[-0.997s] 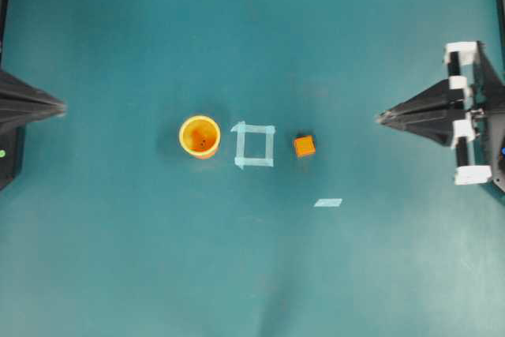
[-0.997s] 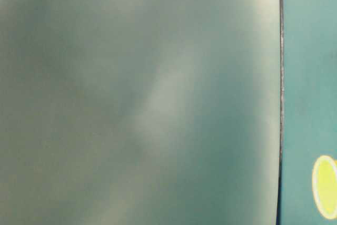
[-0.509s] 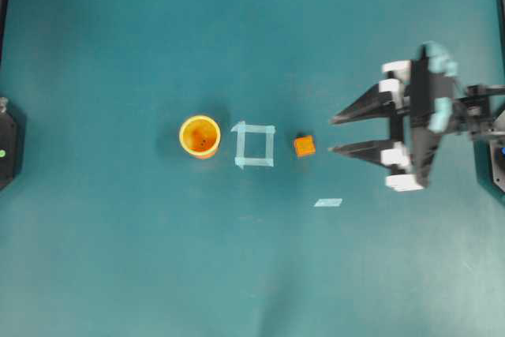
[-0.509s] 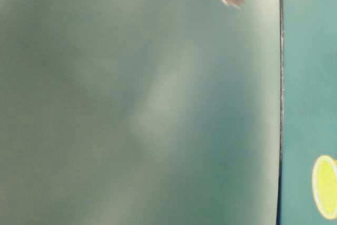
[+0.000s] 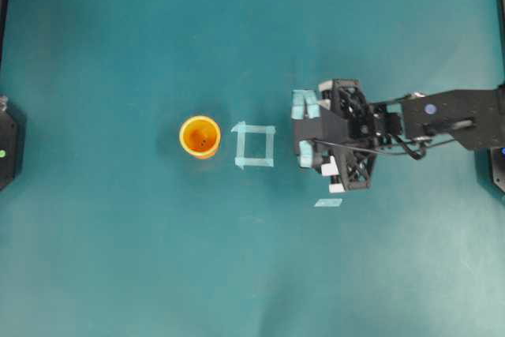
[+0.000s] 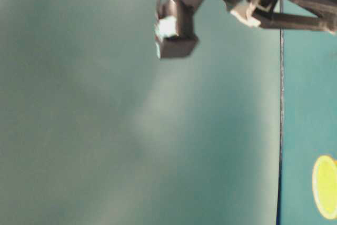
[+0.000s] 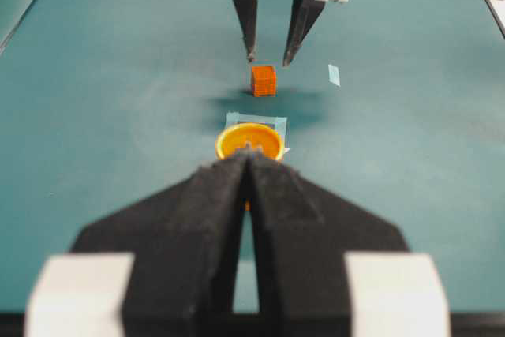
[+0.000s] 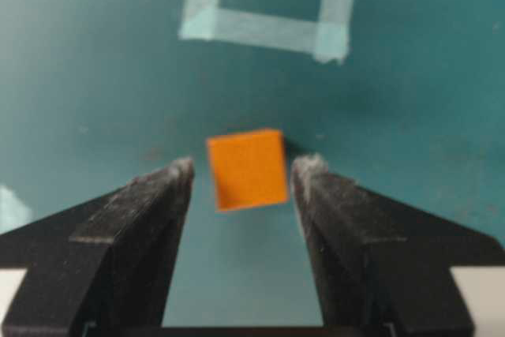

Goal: Move the block to the left with right arm.
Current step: 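Lower the right gripper and close it around the orange cube, then carry the held cube leftward past the taped square and cup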

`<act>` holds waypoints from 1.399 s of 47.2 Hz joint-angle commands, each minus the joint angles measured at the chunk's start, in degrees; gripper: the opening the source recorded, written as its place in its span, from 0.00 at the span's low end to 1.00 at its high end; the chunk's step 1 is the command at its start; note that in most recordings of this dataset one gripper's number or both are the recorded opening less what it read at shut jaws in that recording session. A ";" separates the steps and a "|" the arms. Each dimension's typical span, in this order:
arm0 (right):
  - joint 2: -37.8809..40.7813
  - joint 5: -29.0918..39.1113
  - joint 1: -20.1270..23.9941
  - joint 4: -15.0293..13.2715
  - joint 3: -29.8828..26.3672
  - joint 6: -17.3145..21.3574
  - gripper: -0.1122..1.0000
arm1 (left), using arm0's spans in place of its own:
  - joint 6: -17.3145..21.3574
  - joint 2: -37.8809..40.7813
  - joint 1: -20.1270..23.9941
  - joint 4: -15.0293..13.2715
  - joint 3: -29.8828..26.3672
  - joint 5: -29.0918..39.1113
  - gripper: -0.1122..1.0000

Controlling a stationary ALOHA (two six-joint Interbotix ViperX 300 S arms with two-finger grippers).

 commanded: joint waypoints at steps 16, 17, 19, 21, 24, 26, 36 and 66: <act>1.67 0.09 -0.97 -0.97 -2.81 0.35 0.62 | 0.79 0.44 0.18 0.09 -0.97 0.09 0.10; 1.76 -0.26 -0.97 -0.88 -2.81 0.35 0.62 | 0.70 0.44 0.18 0.09 -0.97 0.09 0.10; 1.85 -0.79 -0.88 -0.62 -2.81 0.44 0.62 | 0.70 0.44 0.18 0.09 -0.97 0.18 0.10; 2.02 -1.23 -0.79 -0.44 -2.81 0.44 0.62 | 0.70 0.44 0.18 0.09 -0.97 0.09 0.10; 2.37 -1.85 -0.70 -0.09 -2.64 0.44 0.62 | 0.70 0.44 0.18 0.09 -0.97 0.18 0.10; 2.55 -2.20 -0.70 0.18 -2.64 0.44 0.62 | 0.70 0.44 0.18 0.09 -1.05 0.18 0.10; 2.99 -2.29 0.26 1.41 -2.29 0.53 0.62 | 0.44 0.35 0.18 0.09 -1.05 0.26 0.10; 3.16 -2.20 0.44 2.29 0.35 1.05 0.61 | 0.00 0.62 0.18 0.09 -0.88 0.88 0.10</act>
